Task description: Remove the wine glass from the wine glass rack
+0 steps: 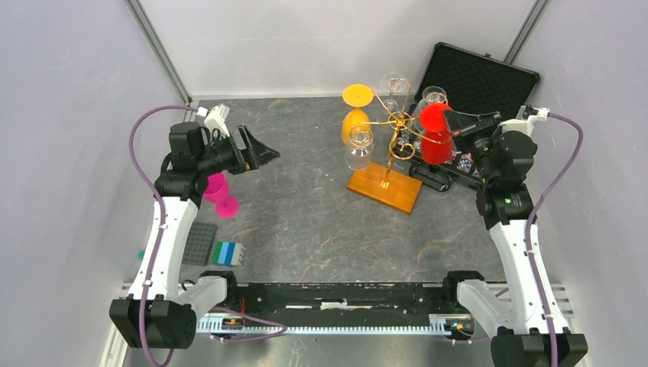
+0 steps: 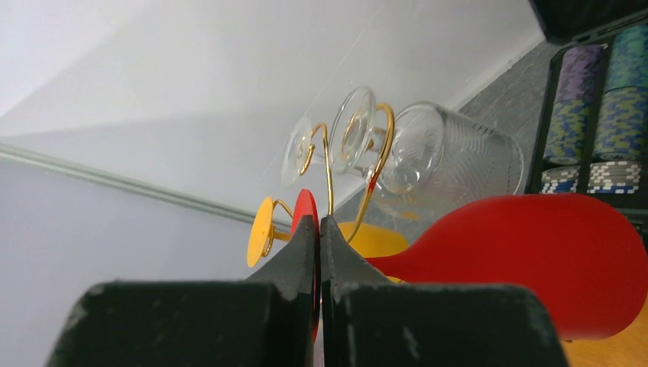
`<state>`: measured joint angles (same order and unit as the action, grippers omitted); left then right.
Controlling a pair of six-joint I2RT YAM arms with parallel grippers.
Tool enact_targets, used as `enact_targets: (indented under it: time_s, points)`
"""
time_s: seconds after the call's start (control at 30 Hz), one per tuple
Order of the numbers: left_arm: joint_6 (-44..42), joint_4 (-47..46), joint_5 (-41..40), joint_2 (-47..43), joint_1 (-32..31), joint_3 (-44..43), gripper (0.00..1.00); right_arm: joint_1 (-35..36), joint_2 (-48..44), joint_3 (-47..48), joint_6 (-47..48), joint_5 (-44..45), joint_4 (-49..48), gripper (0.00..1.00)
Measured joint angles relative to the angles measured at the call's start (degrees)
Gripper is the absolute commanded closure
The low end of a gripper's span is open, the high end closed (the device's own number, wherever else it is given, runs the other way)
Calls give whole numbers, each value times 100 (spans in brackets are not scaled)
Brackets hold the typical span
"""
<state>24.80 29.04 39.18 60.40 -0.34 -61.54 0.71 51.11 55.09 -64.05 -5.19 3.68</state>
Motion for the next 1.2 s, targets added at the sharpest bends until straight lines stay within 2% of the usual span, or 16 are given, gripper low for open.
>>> enact_targets:
  time_s: [0.33,0.53,0.8,0.93,1.1,1.2]
  points:
    - [0,101,-26,-44,0,0,0,-13,-214,127,-74,1043,229,100]
    - [0,105,59,-127,0,0,0,-13,-588,205,-24,1349,776,100]
    - [4,70,645,-385,-48,0,0,-13,-1941,195,459,1532,1840,100]
    - [94,-120,743,-448,-431,9,0,-15,-2345,238,680,1272,2214,100]
    - [466,-481,662,-522,-1209,24,0,-24,-1998,444,702,94,2503,100]
    - [977,-986,533,-667,-1561,199,0,-24,-1902,476,498,-553,2465,100]
